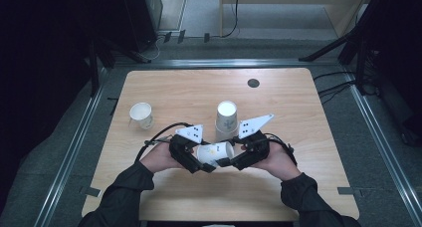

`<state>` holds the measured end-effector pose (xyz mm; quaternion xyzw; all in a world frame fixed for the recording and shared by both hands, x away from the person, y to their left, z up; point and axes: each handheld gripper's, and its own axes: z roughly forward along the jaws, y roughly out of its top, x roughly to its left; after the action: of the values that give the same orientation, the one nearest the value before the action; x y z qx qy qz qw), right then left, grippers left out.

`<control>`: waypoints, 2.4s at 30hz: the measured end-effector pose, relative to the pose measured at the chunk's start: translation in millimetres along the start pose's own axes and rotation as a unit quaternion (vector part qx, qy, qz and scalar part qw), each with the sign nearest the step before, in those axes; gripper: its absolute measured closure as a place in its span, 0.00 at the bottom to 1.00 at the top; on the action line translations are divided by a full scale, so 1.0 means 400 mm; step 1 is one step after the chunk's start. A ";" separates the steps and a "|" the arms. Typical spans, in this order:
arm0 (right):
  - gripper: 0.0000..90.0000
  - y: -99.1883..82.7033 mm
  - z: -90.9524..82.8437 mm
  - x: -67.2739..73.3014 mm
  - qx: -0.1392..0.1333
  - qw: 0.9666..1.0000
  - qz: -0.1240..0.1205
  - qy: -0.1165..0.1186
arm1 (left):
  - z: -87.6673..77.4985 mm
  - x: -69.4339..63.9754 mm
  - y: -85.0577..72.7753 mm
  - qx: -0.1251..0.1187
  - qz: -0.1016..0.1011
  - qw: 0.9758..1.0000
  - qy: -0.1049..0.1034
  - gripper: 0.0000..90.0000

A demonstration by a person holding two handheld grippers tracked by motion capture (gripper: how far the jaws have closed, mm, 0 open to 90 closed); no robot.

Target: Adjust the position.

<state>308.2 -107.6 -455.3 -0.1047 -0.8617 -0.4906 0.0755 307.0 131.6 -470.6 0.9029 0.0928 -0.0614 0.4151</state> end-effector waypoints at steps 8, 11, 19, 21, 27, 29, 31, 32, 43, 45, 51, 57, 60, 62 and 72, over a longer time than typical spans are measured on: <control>0.27 -0.004 0.006 -0.001 0.008 1.000 0.000 -0.005 | -0.017 0.006 0.002 0.014 -0.005 1.000 0.002 0.29; 0.27 -0.008 0.008 -0.004 0.016 1.000 0.001 -0.013 | -0.034 0.009 0.005 0.022 -0.004 1.000 0.011 0.29; 0.27 -0.022 0.011 -0.004 0.039 0.999 -0.003 -0.033 | -0.073 0.029 0.023 0.055 -0.016 0.998 0.026 0.29; 0.27 -0.024 0.009 -0.004 0.041 0.999 0.002 -0.035 | -0.073 0.034 0.027 0.071 -0.012 0.997 0.024 0.29; 0.27 -0.032 0.011 -0.009 0.044 0.998 0.004 -0.046 | -0.055 0.036 0.044 0.106 0.009 0.994 0.020 0.29; 0.27 -0.033 0.012 -0.009 0.045 0.998 0.002 -0.048 | -0.044 0.037 0.048 0.117 0.013 0.993 0.016 0.29; 0.28 -0.033 0.015 -0.009 0.045 0.998 0.001 -0.046 | -0.032 0.035 0.050 0.128 0.017 0.992 0.015 0.29; 0.28 -0.034 0.016 -0.008 0.047 0.998 0.003 -0.045 | -0.026 0.035 0.050 0.133 0.020 0.991 0.013 0.29; 0.33 -0.032 0.050 -0.011 0.064 0.997 -0.006 -0.034 | 0.035 0.027 0.049 0.181 0.037 0.983 0.004 0.29; 0.34 -0.032 0.058 -0.009 0.071 0.997 -0.010 -0.031 | 0.042 0.025 0.051 0.183 0.035 0.982 0.002 0.29; 0.38 -0.032 0.064 -0.004 0.077 0.996 -0.022 -0.027 | 0.044 0.025 0.052 0.179 0.032 0.983 -0.005 0.28; 0.38 -0.029 0.054 -0.005 0.069 0.997 -0.021 -0.029 | 0.035 0.027 0.051 0.155 0.025 0.988 -0.006 0.18; 0.38 -0.027 0.046 -0.004 0.064 0.997 -0.020 -0.032 | 0.029 0.027 0.050 0.140 0.020 0.990 -0.005 0.14; 0.38 -0.026 0.039 -0.004 0.058 0.998 -0.020 -0.032 | 0.024 0.028 0.046 0.127 0.014 0.992 -0.002 0.14; 0.38 -0.019 0.002 -0.001 0.028 0.999 -0.023 -0.033 | 0.001 0.029 0.024 0.061 -0.012 0.998 0.001 0.14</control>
<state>306.5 -110.9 -462.2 -0.0988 -0.8791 -0.4646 0.0388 320.3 126.5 -465.8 0.9255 0.0999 -0.0705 0.3585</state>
